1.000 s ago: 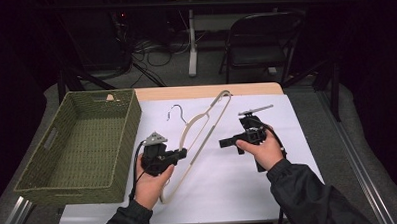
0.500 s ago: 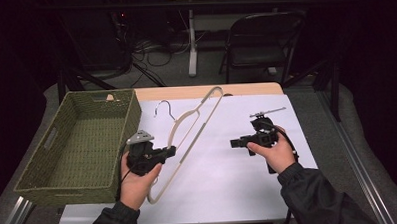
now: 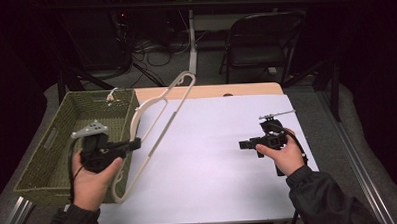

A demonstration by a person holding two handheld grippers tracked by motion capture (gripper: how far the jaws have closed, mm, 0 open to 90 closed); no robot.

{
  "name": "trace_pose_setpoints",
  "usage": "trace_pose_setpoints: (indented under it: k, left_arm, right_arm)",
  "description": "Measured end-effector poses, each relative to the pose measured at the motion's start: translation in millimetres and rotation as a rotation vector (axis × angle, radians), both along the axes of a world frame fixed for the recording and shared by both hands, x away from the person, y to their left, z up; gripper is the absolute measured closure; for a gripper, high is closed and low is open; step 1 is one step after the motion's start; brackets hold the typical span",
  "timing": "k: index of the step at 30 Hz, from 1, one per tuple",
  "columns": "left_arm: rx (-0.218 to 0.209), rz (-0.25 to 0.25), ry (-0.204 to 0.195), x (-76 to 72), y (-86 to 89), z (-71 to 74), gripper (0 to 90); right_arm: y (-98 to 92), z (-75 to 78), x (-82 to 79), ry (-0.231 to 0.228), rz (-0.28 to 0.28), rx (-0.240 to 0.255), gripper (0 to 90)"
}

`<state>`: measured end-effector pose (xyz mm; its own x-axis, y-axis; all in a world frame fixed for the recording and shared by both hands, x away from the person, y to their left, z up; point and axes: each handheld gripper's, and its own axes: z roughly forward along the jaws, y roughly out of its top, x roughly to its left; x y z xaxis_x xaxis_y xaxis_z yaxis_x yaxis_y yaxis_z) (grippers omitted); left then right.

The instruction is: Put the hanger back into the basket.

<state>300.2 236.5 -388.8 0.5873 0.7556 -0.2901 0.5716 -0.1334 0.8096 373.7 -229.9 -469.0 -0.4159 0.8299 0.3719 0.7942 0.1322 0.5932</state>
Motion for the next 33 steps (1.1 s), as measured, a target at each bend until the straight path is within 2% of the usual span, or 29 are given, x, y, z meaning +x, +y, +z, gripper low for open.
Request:
trace_pose_setpoints:
  k: [5, 9, 17, 24, 29, 33]
  left_arm:
    - [-0.026, 0.042, 0.017, 6.9, 28.7, 5.6, 86.8]
    - [-0.016, 0.069, 0.016, 11.4, 46.3, 11.6, 86.8]
    - [0.064, 0.087, -0.018, 20.7, 77.3, 22.2, 86.8]
    - [0.124, 0.093, -0.008, 32.8, 105.8, 20.7, 86.8]
    - [0.138, 0.079, -0.004, 39.3, 126.5, 15.7, 86.8]
    - [0.143, 0.088, 0.002, 40.8, 144.6, 15.8, 86.8]
  right_arm:
    - [-0.4, -1.4, 2.1, 0.010, -0.003, -0.010, 44.0]
    - [0.4, -3.3, 3.0, 0.010, -0.003, -0.014, 44.0]
    - [-3.6, -4.2, 3.1, 0.025, -0.016, -0.015, 43.9]
    - [-4.8, -5.3, 4.4, 0.026, -0.026, -0.006, 44.0]
    - [-3.8, -5.9, 5.3, 0.030, -0.026, -0.008, 44.0]
    - [-4.1, -5.9, 4.7, 0.030, -0.026, -0.005, 44.0]
